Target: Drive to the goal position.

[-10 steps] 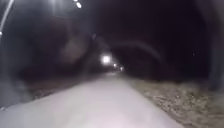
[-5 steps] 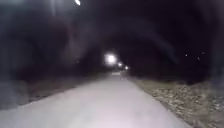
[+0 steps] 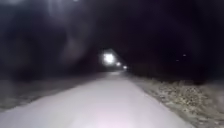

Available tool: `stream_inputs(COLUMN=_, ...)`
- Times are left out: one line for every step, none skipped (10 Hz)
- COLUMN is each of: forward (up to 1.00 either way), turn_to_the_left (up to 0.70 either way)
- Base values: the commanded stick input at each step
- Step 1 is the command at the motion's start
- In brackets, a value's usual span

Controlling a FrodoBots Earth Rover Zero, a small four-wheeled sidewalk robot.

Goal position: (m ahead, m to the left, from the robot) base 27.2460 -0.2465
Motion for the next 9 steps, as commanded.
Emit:
stream_inputs(forward=1.00, turn_to_the_left=0.00)
stream_inputs(forward=1.00, turn_to_the_left=0.00)
stream_inputs(forward=1.00, turn_to_the_left=0.00)
stream_inputs(forward=1.00, turn_to_the_left=0.00)
stream_inputs(forward=1.00, turn_to_the_left=0.00)
stream_inputs(forward=1.00, turn_to_the_left=0.00)
stream_inputs(forward=1.00, turn_to_the_left=0.00)
stream_inputs(forward=1.00, turn_to_the_left=0.00)
stream_inputs(forward=1.00, turn_to_the_left=0.00)
